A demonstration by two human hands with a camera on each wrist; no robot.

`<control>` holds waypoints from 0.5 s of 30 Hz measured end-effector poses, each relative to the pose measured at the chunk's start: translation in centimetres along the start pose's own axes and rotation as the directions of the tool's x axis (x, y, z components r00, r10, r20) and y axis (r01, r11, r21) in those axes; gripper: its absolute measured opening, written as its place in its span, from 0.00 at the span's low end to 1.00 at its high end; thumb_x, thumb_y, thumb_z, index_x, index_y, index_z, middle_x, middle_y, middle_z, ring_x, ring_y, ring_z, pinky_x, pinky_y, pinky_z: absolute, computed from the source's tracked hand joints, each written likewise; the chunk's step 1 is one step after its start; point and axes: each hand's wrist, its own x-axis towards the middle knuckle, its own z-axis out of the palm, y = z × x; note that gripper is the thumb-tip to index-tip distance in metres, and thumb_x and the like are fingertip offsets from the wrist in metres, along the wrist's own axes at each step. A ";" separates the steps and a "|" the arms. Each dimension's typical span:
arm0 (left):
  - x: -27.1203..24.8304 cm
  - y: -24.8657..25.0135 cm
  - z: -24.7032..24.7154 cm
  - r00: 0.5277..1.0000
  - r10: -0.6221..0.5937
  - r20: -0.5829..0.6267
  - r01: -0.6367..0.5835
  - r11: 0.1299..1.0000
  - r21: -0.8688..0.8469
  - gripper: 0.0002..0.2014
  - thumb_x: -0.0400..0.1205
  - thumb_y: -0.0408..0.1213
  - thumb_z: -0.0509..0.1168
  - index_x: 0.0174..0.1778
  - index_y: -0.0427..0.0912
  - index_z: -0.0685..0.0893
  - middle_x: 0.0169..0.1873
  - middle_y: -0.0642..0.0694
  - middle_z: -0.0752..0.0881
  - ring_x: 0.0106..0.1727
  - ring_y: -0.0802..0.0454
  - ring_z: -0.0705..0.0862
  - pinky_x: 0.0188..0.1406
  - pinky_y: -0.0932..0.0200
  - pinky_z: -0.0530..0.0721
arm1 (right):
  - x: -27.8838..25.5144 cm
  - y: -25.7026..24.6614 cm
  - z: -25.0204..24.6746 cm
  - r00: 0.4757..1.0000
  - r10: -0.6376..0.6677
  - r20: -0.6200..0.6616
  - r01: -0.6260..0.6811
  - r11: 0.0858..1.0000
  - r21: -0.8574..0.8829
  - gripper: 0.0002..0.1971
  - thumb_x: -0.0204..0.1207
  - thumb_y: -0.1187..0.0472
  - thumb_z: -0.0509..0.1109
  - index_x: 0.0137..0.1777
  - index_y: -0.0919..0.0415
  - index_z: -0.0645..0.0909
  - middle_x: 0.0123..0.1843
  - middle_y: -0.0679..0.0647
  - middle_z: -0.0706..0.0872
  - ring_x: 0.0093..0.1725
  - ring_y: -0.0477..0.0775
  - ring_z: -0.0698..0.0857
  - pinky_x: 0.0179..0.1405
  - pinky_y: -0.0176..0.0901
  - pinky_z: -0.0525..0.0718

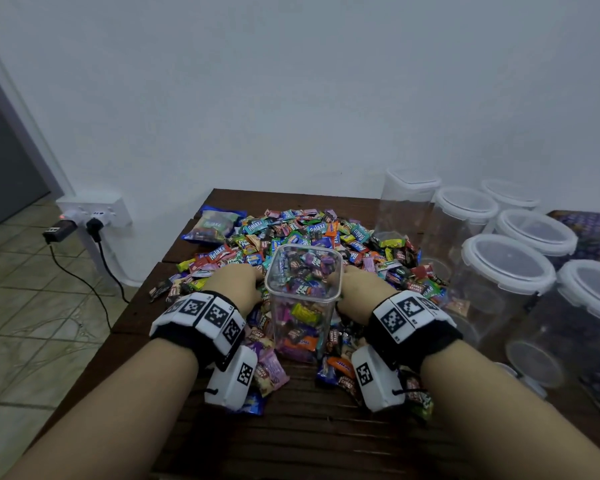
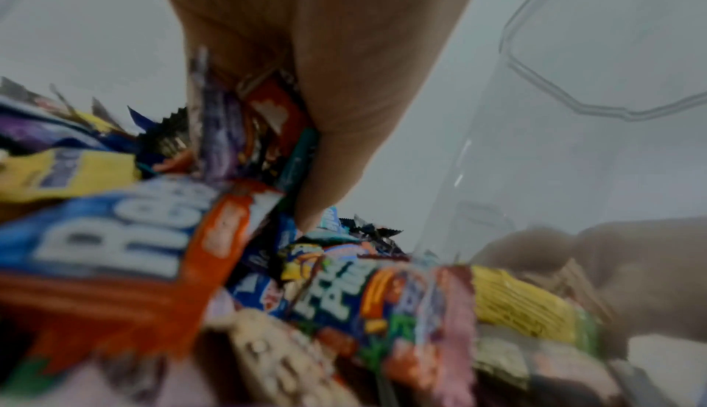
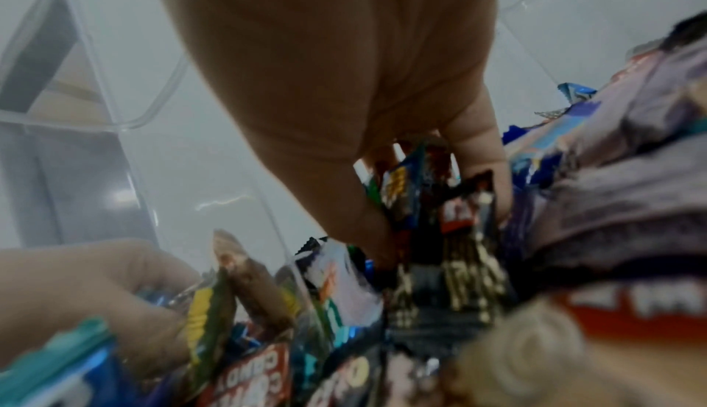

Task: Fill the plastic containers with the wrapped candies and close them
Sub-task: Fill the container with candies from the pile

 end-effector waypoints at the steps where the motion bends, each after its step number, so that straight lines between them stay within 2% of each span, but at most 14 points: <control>1: -0.1 0.0 -0.1 1.000 -0.006 -0.016 0.005 1.000 -0.029 0.09 0.83 0.35 0.59 0.37 0.45 0.76 0.37 0.44 0.81 0.41 0.43 0.79 0.38 0.56 0.75 | 0.0 0.1 0.0 1.000 0.006 -0.009 -0.005 1.000 0.012 0.20 0.78 0.67 0.62 0.67 0.51 0.75 0.63 0.58 0.75 0.58 0.62 0.81 0.56 0.54 0.83; 2: -0.1 -0.1 -0.1 0.999 -0.005 -0.043 0.002 0.998 -0.058 0.08 0.83 0.34 0.59 0.40 0.44 0.79 0.42 0.42 0.84 0.45 0.42 0.81 0.39 0.57 0.74 | 0.0 0.2 0.0 1.000 0.009 -0.024 -0.009 1.000 0.027 0.20 0.78 0.68 0.61 0.68 0.52 0.75 0.62 0.59 0.75 0.58 0.62 0.80 0.56 0.53 0.82; 4: -0.3 -0.2 -0.3 0.995 -0.002 -0.101 -0.012 0.991 -0.130 0.09 0.84 0.36 0.60 0.52 0.42 0.85 0.50 0.41 0.87 0.51 0.42 0.83 0.41 0.57 0.75 | -0.1 0.4 -0.1 0.998 0.023 -0.055 -0.020 0.998 0.066 0.20 0.78 0.69 0.61 0.69 0.53 0.74 0.63 0.59 0.76 0.59 0.62 0.79 0.56 0.51 0.80; 7: -0.3 -0.4 -0.4 0.984 -0.037 -0.172 -0.013 0.960 -0.281 0.14 0.83 0.41 0.64 0.63 0.45 0.85 0.56 0.41 0.87 0.55 0.42 0.83 0.47 0.54 0.80 | -0.4 0.7 -0.2 0.993 0.048 -0.109 -0.033 0.991 0.133 0.23 0.79 0.69 0.60 0.72 0.51 0.72 0.64 0.58 0.77 0.60 0.61 0.78 0.54 0.48 0.78; 9: -0.5 -0.4 -0.7 0.974 -0.069 -0.217 -0.015 0.932 -0.361 0.16 0.83 0.43 0.65 0.66 0.44 0.83 0.58 0.41 0.86 0.56 0.41 0.83 0.49 0.54 0.79 | -0.8 1.0 -0.3 0.989 0.052 -0.141 -0.026 0.984 0.179 0.24 0.78 0.68 0.61 0.73 0.50 0.72 0.64 0.58 0.77 0.61 0.60 0.77 0.52 0.46 0.76; 13: -1.3 -0.2 -1.6 0.953 -0.098 -0.287 -0.056 0.874 -0.483 0.17 0.83 0.42 0.65 0.66 0.39 0.82 0.61 0.38 0.85 0.59 0.41 0.80 0.48 0.56 0.73 | -1.7 1.0 -1.0 0.980 0.079 -0.183 -0.025 0.960 0.279 0.22 0.78 0.68 0.62 0.72 0.54 0.74 0.65 0.58 0.78 0.60 0.60 0.78 0.56 0.48 0.78; 15: -1.6 -0.1 -1.9 0.938 -0.118 -0.327 -0.083 0.837 -0.541 0.17 0.83 0.41 0.64 0.66 0.40 0.82 0.61 0.39 0.84 0.55 0.43 0.81 0.45 0.59 0.71 | -2.2 1.0 -1.4 0.972 0.092 -0.216 -0.022 0.953 0.303 0.21 0.78 0.68 0.61 0.70 0.56 0.74 0.64 0.59 0.78 0.58 0.60 0.78 0.52 0.46 0.77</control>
